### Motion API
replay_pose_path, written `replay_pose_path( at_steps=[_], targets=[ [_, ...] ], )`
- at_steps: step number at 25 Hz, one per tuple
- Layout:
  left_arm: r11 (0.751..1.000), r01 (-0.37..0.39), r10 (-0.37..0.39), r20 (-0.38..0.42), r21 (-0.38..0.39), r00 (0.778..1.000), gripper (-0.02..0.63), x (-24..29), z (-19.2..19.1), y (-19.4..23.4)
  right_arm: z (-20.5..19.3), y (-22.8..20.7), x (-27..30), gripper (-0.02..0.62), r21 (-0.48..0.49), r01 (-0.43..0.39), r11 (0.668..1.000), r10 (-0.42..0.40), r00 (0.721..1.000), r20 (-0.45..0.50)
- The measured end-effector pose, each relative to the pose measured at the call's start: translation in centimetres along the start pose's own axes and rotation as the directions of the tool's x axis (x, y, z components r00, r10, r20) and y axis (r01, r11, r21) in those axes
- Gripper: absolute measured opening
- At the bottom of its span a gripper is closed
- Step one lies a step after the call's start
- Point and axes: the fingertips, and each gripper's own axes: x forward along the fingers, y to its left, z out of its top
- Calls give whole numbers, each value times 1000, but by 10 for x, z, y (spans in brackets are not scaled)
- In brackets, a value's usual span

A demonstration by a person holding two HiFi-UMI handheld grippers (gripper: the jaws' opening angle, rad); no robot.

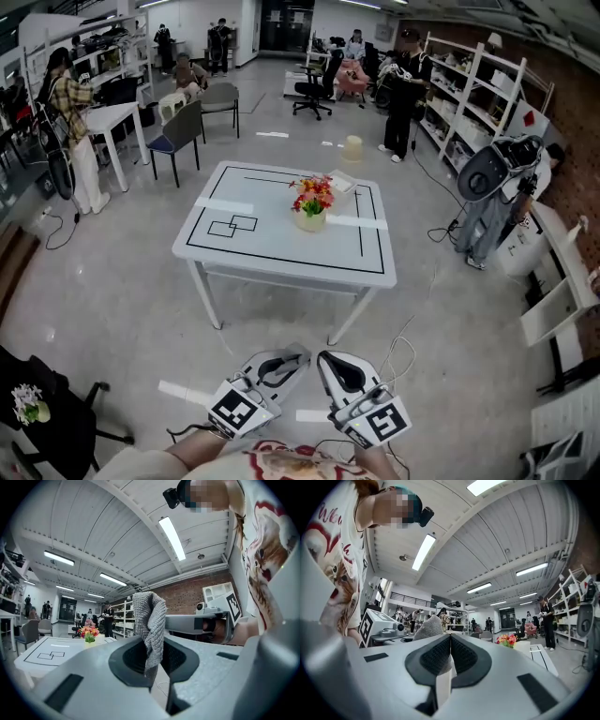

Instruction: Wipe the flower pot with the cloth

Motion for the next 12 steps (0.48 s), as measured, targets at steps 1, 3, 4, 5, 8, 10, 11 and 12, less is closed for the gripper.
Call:
replay_pose_path(
  at_steps=[1,3,4,5,8,10,11,12],
  targets=[
    [1000,-8,8,-1,2,1000,33,-5,-1,-12,-2,7,-11,0,6,-4,1000,4,1000,-5],
    [1000,-28,28,-2,8,1000,33,-16,-5,-35,-5,22,-32,0,7,-14,1000,14,1000,-16],
    [999,-40,40,-4,1,999,32,-21,-6,-45,-6,29,-41,0,7,-19,1000,19,1000,-18],
    [999,-52,52,-5,-5,999,32,-26,-8,-55,-6,35,-50,0,9,-23,1000,23,1000,-18],
    [997,-83,83,-11,6,997,33,-38,-13,-76,-6,48,-68,0,20,-34,999,35,999,-9],
    [996,-86,87,-5,11,996,32,-44,-11,-87,-4,56,-76,0,19,-40,999,40,999,-7],
    [996,-85,85,3,20,996,33,-47,-9,-91,-2,59,-79,0,16,-40,999,40,999,-6],
    [996,-84,83,13,31,996,34,-48,-5,-94,0,61,-82,0,13,-37,999,38,999,-4]
  ],
)
